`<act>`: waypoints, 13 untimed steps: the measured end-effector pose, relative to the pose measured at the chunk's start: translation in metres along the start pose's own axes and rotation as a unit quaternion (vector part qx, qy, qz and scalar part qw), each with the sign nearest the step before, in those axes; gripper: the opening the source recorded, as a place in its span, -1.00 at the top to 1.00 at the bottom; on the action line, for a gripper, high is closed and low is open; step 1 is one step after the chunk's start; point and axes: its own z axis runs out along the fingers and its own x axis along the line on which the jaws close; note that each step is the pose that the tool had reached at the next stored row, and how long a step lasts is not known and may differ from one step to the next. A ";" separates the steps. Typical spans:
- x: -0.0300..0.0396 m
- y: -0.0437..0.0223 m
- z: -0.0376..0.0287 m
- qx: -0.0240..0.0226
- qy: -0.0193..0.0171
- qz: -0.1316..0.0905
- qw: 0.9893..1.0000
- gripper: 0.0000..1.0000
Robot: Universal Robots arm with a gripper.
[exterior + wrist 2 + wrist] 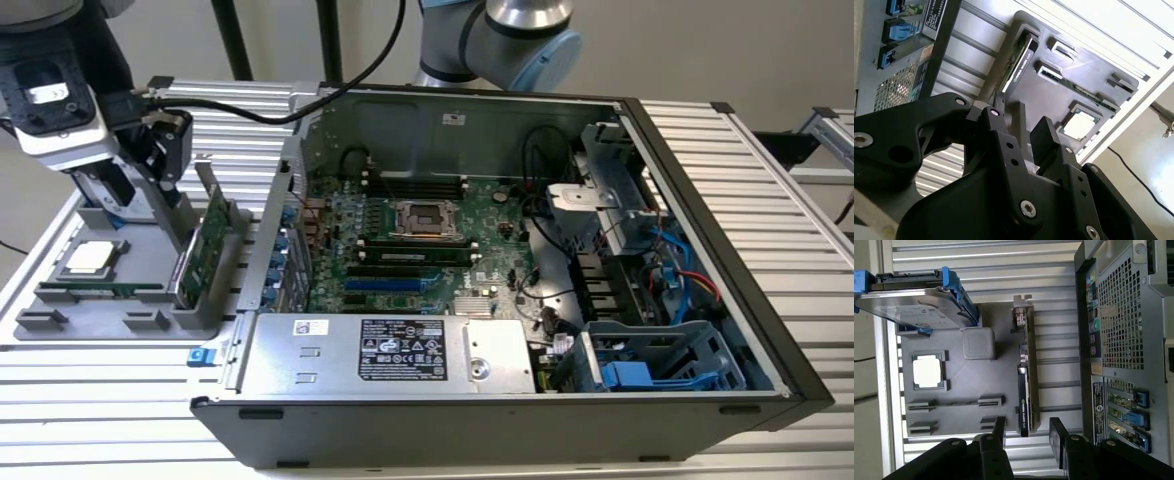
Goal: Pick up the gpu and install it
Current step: 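Pick up the gpu and move the gpu toward the slot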
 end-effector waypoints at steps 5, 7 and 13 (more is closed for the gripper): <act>0.0000 -0.0002 0.0024 0.000 0.000 0.000 1.000 -1.00; 0.0001 -0.0002 0.0037 0.000 0.000 0.000 1.000 -1.00; 0.0001 -0.0005 0.0075 0.000 0.000 0.000 1.000 -1.00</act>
